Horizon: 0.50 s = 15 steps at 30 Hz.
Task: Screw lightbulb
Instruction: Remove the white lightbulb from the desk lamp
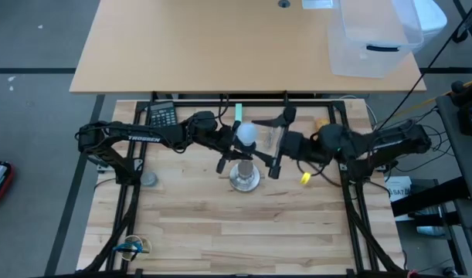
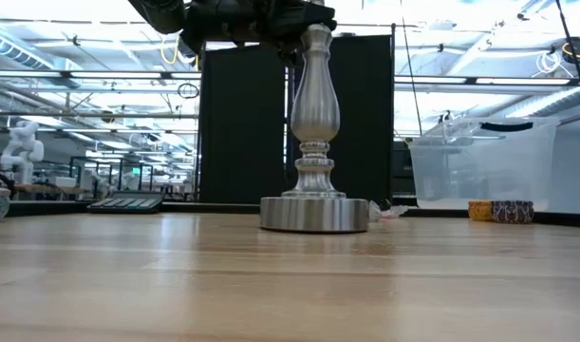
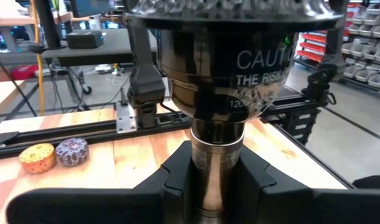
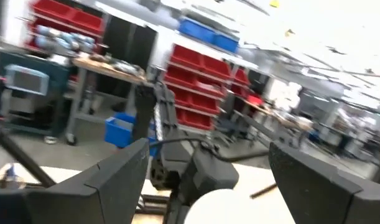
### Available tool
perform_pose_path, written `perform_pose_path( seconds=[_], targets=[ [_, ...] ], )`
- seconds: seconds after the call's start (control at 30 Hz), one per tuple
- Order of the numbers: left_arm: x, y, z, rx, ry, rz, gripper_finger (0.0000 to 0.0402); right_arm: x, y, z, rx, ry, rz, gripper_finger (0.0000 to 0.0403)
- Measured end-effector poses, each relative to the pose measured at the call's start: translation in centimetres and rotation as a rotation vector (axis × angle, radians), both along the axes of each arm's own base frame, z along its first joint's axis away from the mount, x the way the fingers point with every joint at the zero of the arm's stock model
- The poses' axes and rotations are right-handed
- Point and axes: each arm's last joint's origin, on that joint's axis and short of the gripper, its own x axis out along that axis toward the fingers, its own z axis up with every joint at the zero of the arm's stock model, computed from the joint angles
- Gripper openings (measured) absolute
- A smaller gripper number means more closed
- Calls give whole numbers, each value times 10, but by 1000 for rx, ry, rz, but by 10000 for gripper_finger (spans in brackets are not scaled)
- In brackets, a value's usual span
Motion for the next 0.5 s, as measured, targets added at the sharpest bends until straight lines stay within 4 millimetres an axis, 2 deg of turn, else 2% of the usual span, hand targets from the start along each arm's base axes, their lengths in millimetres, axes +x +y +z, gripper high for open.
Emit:
perform_pose_path(
  seconds=[0.5],
  targets=[
    [1,5,0,19,10,168,71,18,31,-18,97,-26,-404,318]
  ],
)
